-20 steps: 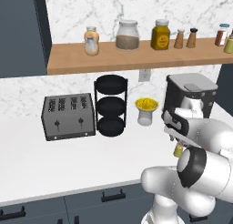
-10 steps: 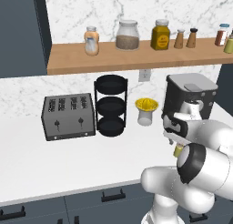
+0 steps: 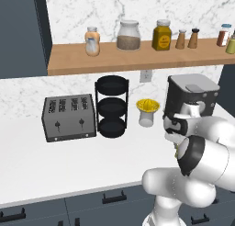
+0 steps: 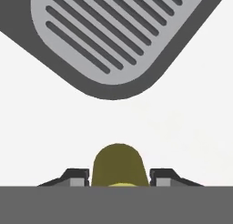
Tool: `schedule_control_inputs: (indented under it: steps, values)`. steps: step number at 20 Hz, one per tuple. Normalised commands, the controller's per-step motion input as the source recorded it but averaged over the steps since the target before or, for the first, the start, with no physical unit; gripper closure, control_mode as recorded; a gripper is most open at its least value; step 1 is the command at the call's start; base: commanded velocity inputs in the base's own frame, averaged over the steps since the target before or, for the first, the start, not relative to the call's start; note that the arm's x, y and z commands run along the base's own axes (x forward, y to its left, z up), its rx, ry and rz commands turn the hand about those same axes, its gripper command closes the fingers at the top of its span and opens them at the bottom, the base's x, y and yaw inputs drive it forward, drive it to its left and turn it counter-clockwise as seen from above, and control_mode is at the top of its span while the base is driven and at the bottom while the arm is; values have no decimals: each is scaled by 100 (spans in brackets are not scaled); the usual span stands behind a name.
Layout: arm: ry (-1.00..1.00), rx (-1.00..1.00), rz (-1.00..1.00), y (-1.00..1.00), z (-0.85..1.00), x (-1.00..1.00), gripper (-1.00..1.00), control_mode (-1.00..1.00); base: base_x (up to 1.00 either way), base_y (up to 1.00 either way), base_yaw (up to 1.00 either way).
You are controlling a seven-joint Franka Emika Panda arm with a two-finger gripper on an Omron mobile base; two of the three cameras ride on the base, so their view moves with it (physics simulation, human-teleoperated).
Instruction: Put the shaker and condiment bottle from the counter next to their counterparts in the cabinet.
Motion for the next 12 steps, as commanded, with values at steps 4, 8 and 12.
schedule_control_inputs:
  steps: [4, 8, 12]
  values:
    - [4, 3, 0, 0, -6, 0, 100, -100, 0, 0, 0]
    - [1, 4, 0, 0, 2, 0, 100, -100, 0, 0, 0]
    - [0, 4, 0, 0, 27, -1, 100, -100, 0, 0, 0]
